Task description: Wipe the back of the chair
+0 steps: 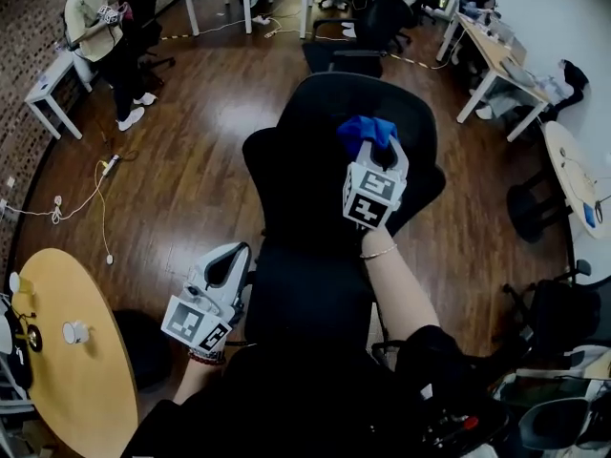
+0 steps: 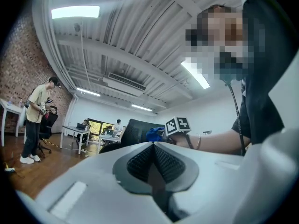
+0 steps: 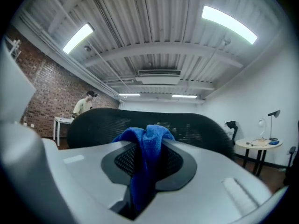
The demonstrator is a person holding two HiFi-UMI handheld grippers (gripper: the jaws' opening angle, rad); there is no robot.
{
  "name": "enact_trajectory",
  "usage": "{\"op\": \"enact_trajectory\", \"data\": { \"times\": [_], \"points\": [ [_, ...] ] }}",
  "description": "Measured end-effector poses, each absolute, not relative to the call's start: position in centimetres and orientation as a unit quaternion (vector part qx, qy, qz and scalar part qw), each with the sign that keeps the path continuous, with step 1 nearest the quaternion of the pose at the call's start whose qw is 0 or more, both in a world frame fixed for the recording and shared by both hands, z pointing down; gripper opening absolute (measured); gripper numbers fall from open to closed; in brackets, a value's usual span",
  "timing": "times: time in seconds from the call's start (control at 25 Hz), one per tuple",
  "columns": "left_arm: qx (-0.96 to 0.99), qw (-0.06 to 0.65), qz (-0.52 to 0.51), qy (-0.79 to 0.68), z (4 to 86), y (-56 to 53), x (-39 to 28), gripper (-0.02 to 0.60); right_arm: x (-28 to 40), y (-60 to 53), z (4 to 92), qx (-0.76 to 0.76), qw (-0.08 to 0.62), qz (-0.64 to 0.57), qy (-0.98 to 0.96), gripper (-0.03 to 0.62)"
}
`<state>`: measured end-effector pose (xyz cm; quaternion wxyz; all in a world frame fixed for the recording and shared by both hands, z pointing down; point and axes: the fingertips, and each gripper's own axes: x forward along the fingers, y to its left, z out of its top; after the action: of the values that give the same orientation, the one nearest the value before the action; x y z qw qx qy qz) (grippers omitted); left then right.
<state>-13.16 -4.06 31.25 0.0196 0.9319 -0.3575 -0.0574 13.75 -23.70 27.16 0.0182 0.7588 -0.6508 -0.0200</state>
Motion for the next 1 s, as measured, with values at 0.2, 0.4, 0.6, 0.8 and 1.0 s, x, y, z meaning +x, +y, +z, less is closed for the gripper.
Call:
{"op": "enact_trajectory", "data": {
  "times": [0.2,0.4,0.6,0.8,1.0],
  "points": [
    [0.941,0.066,-0.069,-0.325,34.2,-4.4,-11.3,0.000,20.4,-19.6,26.7,0.785,0.030,-0.057,-0.617,0.077],
    [0.934,0.124,-0.066,-0.329,36.9,-5.3,-12.3,0.000,21.7,-16.8,26.9,0.795,0.053,-0.076,-0.600,0.077],
    [0.931,0.136,-0.074,-0.331,37.5,-5.0,-12.3,0.000,25.1,-13.4,27.4,0.833,-0.001,-0.031,-0.553,0.077],
    [0.926,0.128,-0.063,-0.349,37.8,-3.5,-15.0,0.000,16.7,-14.9,28.1,0.757,-0.056,-0.011,-0.651,0.077],
    [0.903,0.130,-0.071,-0.403,37.5,-2.5,-22.6,0.000,2.6,-20.0,28.8,0.673,-0.028,-0.025,-0.738,0.077]
  ]
}}
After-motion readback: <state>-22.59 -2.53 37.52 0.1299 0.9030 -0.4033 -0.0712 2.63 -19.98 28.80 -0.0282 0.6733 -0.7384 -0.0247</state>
